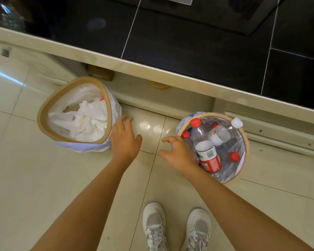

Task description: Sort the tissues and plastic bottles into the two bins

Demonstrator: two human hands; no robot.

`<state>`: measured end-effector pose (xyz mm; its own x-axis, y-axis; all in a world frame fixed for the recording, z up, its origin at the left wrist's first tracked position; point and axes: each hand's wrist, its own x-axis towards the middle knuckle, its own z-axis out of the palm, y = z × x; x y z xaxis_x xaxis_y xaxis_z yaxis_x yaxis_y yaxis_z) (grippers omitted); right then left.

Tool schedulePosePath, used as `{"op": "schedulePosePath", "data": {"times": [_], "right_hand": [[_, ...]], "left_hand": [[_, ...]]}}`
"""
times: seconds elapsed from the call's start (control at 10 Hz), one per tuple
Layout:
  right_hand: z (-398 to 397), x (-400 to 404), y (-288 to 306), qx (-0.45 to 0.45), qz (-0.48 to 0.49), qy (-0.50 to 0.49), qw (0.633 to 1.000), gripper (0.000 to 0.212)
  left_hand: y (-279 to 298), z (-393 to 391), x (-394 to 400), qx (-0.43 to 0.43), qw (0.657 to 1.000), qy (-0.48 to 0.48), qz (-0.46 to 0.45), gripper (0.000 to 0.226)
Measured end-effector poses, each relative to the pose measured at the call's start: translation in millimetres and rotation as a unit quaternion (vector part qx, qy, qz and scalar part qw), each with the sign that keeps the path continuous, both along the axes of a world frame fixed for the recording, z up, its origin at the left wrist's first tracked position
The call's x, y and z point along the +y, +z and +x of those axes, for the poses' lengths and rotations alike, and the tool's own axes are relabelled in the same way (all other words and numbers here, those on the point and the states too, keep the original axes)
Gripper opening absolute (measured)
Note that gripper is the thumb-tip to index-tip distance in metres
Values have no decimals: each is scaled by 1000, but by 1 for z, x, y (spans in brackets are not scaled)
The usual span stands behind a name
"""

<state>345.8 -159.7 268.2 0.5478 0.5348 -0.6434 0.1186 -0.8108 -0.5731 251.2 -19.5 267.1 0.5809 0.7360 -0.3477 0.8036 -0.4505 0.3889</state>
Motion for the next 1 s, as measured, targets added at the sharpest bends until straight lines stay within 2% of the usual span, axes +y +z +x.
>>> {"op": "schedulePosePath", "data": {"times": [0.1, 0.2, 0.4, 0.6, 0.7, 0.8, 1.0], "right_hand": [[-3, 12, 0, 2, 3, -2, 1000, 41], [-3, 19, 3, -2, 5, 0, 1000, 41], [0, 19, 9, 10, 20, -10, 1000, 41], [3, 9, 15, 28, 18, 15, 999, 42], [4, 2, 18, 37, 34, 13, 999, 43], [7, -7, 24, 9, 29, 48, 998, 42], [12, -38, 45, -21, 27, 51, 998, 32]], "left_hand": [[-4, -6, 9, 58, 997, 50, 20, 79], [-6, -7, 13, 84, 991, 100, -19, 85], [-4, -2, 18, 17, 985, 154, -80, 66], [1, 17, -17, -53, 962, 143, -225, 44], [4, 28, -40, -60, 948, 119, -288, 45], [14, 38, -59, -61, 937, 87, -332, 41], [38, 46, -76, -28, 962, 9, -270, 42]]}}
